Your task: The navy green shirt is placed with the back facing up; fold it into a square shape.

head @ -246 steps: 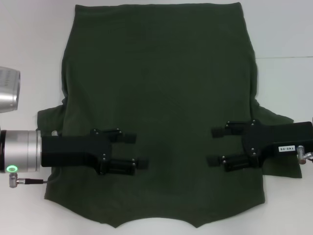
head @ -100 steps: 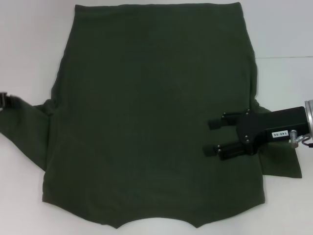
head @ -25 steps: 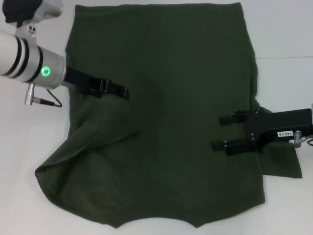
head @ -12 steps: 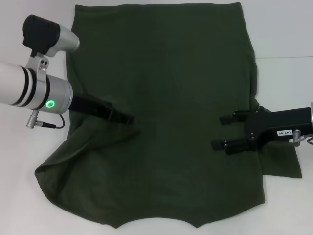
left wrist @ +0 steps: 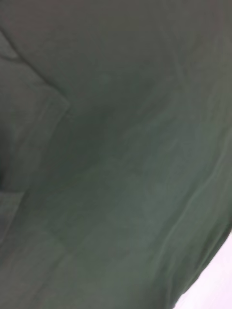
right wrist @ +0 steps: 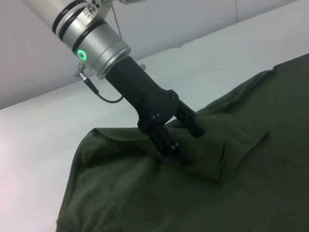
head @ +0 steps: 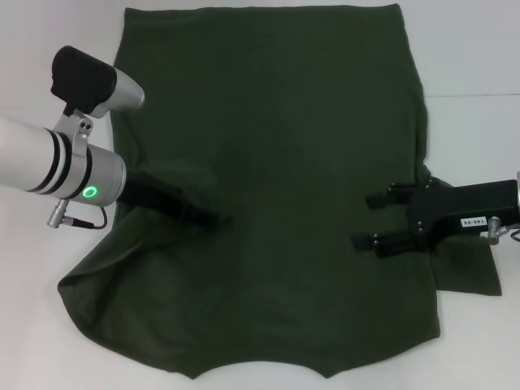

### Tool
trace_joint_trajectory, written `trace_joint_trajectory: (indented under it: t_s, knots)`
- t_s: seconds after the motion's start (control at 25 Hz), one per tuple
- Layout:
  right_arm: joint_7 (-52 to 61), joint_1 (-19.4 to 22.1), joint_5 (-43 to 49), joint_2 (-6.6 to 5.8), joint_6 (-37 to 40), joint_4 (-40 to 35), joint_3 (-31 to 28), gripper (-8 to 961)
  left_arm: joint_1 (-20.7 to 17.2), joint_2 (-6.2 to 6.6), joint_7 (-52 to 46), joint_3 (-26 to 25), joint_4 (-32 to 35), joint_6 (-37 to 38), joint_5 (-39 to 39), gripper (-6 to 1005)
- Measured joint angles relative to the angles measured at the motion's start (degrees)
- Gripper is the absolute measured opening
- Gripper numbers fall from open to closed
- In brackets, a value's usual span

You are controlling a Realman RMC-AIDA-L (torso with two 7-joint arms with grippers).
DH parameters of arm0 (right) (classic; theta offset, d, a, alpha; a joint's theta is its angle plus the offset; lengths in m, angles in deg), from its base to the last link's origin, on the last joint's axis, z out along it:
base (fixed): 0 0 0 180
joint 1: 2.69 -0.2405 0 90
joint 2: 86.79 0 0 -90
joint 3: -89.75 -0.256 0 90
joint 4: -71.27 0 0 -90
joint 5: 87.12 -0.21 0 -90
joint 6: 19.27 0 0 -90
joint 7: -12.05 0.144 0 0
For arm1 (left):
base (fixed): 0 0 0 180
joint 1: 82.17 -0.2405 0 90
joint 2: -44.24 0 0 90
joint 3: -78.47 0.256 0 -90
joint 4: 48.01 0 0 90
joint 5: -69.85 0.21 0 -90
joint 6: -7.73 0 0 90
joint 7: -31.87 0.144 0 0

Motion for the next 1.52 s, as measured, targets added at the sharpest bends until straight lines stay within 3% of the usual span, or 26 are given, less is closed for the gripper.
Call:
trace_joint_trajectory:
  t_s: [0.28, 0.6, 0.76, 0.88, 1.08, 1.32, 1.52]
  knots:
    - [-0.01, 0.07, 0.0, 0.0, 0.0, -0.03, 0.0, 925, -0.04, -0.15, -0.21, 0.34, -1.36, 3.65, -0.34, 911]
    - [0.09, 0.01, -0.01, 0.0, 0.0, 0.08, 0.0, 924, -1.28, 0.5, -0.7, -3.1, 4.37, 24.75, -0.73, 909]
    - [0.16, -0.19, -0.01, 0.0, 0.0, 0.18, -0.19, 924, -2.69, 0.63, 1.02, -9.16, 7.04, 32.03, -1.39, 908]
    - [1.77, -0.33, -0.04, 0.0, 0.02, 0.06, -1.57, 924, -5.75, 1.48, 5.65, -19.67, 6.46, 33.2, -8.63, 908]
    - [10.54, -1.79, 0.02, -0.52, 0.02, -0.29, -4.73, 925, -10.31, 2.73, 15.77, -24.34, 1.26, 34.4, -18.11, 907]
    - [26.26, -3.84, 0.08, -2.56, 0.24, -0.24, -5.46, 924, -16.87, 0.47, 34.62, -26.88, -0.3, 37.74, -20.88, 907]
    - [44.04, -4.98, 3.72, -4.58, 2.02, -0.43, -6.36, 924, -19.96, -0.43, 43.37, -27.6, -0.78, 38.86, -20.96, 907]
